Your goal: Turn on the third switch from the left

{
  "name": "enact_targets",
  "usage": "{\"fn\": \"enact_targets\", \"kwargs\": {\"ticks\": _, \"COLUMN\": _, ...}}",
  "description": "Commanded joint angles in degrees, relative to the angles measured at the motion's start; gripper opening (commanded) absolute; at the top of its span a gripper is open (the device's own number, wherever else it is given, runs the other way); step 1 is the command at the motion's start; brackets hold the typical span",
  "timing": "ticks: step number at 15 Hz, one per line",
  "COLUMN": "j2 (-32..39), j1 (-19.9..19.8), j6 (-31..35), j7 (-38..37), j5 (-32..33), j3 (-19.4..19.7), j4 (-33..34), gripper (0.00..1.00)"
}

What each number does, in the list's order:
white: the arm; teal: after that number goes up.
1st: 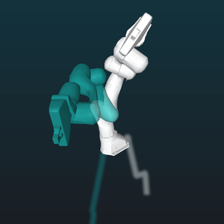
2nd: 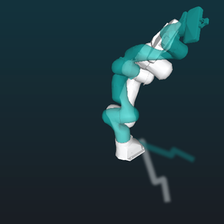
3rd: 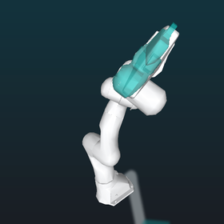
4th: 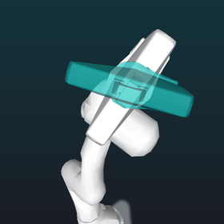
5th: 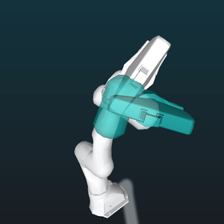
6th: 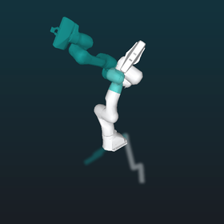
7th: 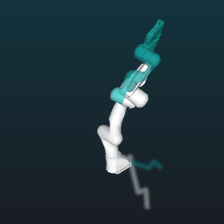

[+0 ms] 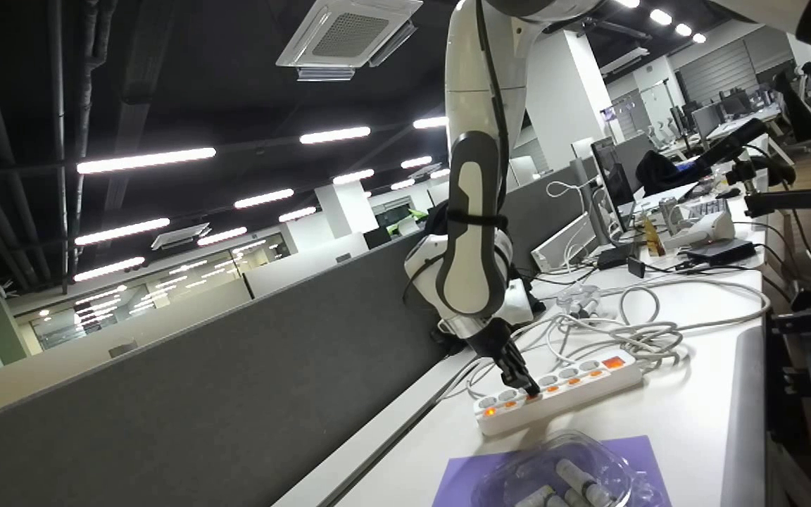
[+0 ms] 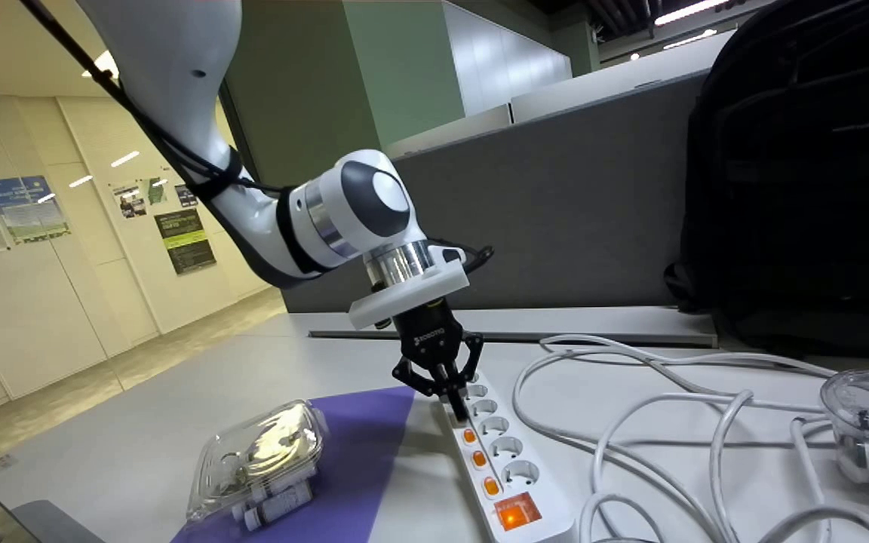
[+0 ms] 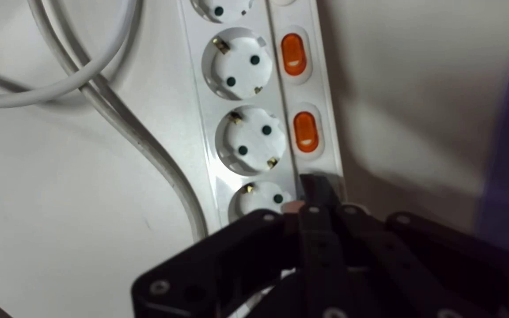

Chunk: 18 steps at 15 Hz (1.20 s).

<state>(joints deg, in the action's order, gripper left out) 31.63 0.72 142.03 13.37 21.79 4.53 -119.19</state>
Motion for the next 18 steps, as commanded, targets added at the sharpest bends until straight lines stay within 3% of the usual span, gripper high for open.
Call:
{"fn": "enact_targets", "kwargs": {"ticks": 1, "j2": 3.44, "j1": -0.45, "j6": -4.79, "j7": 0.52, "j5": -1.86, "j3": -1.31, "j4": 5.95, "gripper": 0.00}}
{"fn": "enact_targets", "kwargs": {"ticks": 13, "j2": 18.16, "j1": -1.71, "j6": -29.75, "j7": -3.35, "j5": -11.68, "j3": -2.40, "j4": 29.71, "gripper": 0.00}}
{"fn": "enact_targets", "kwargs": {"ticks": 15, "j2": 20.18, "j1": -1.83, "j6": -30.80, "j7": -6.39, "j5": -13.68, "j3": -2.32, "j4": 32.54, "gripper": 0.00}}
{"fn": "enact_targets", "kwargs": {"ticks": 18, "j2": 20.15, "j1": -0.40, "j6": -29.09, "j7": -7.27, "j5": -11.33, "j3": -1.94, "j4": 32.27, "gripper": 0.00}}
